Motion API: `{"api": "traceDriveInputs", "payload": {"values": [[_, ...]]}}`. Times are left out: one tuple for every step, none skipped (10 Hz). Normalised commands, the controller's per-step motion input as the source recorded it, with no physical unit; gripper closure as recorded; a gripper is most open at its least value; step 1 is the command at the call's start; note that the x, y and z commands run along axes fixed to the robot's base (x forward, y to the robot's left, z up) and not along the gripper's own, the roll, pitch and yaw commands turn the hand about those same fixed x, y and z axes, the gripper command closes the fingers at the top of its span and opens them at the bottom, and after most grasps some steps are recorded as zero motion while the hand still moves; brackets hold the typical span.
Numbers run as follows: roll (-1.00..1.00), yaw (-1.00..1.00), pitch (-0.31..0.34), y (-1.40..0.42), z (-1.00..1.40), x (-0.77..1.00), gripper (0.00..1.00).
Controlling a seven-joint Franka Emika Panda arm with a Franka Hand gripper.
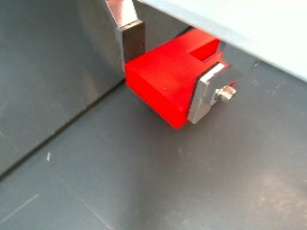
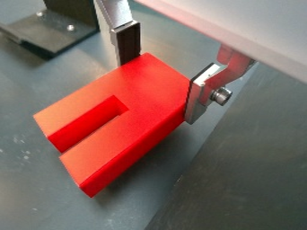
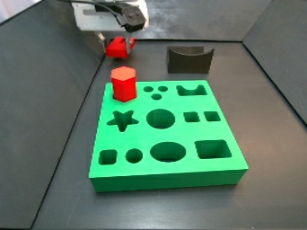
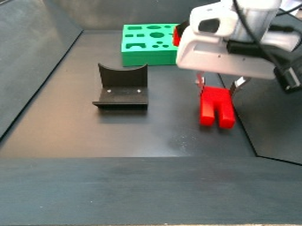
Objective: Pick up the double-square object. Move up. Place the double-square object on the fixture. Regrasp the double-square object. Move to above the board. Insert the double-square object.
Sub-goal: Move up, then place the double-square object on the fixture.
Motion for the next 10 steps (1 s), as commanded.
{"api": "traceDriveInputs", "payload": {"values": [[-0.06, 0.00, 0.057, 0.00, 0.49, -0.02, 1.00], [-0.08, 0.00, 0.051, -0.01, 0.37, -0.02, 1.00], [-0.10, 0.01, 0.036, -0.01, 0.21, -0.02, 1.00], [0.00, 0.00, 0.000, 0.00, 1.00, 0.00, 1.00], [-0.01, 0.00, -0.004, 0.00, 1.00, 0.00, 1.00], [-0.03, 0.01, 0.002, -0.01, 1.00, -0.01, 1.00], [-0.06, 0.01, 0.005, -0.01, 1.00, -0.02, 1.00], [-0.08, 0.02, 0.010, -0.01, 1.00, -0.02, 1.00], [-0.09, 0.02, 0.015, -0.02, 1.00, -0.02, 1.00], [-0.12, 0.02, 0.016, -0.02, 1.00, -0.02, 1.00]]}}
